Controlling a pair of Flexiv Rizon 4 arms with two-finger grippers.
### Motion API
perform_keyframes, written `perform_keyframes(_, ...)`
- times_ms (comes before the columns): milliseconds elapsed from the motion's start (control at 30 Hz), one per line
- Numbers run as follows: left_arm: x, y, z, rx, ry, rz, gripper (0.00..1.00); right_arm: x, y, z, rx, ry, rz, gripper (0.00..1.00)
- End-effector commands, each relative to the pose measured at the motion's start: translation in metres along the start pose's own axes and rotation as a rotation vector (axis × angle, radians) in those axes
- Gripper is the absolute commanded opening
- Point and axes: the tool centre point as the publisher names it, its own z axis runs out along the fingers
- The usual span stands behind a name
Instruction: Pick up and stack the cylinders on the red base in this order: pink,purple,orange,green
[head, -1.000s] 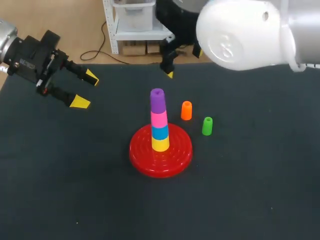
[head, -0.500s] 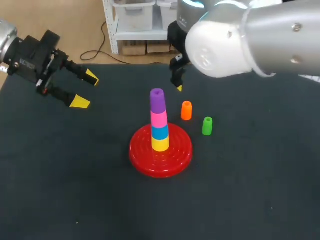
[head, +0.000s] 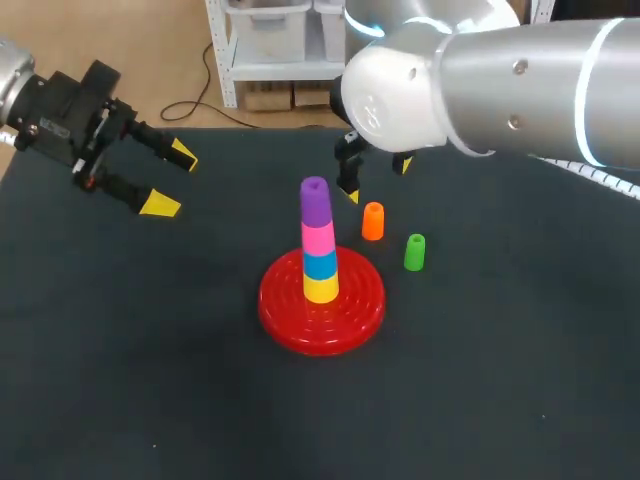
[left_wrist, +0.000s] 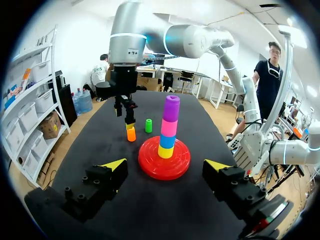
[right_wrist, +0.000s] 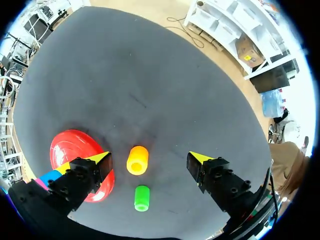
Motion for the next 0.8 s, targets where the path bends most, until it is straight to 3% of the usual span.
perform_keyframes(33, 0.001, 0.001, 0.000, 0.002, -0.001, 0.001, 1.00, 0.013, 0.005, -0.001, -0.008, -0.020, 0.000, 1.00)
perform_keyframes(333, 0.001, 0.001, 0.000, 0.002, -0.001, 0.001, 1.00, 0.029, 0.011, 0.007, 0.001, -0.020, 0.005, 1.00)
perform_keyframes(433, 0.001, 0.001, 0.000, 0.002, -0.001, 0.001, 1.00, 0.033, 0.014, 0.001, 0.008, -0.122, -0.002, 1.00)
perform_keyframes(800, 0.001, 0.001, 0.000, 0.002, -0.001, 0.001, 1.00, 0.033, 0.014, 0.001, 0.008, -0.122, -0.002, 1.00)
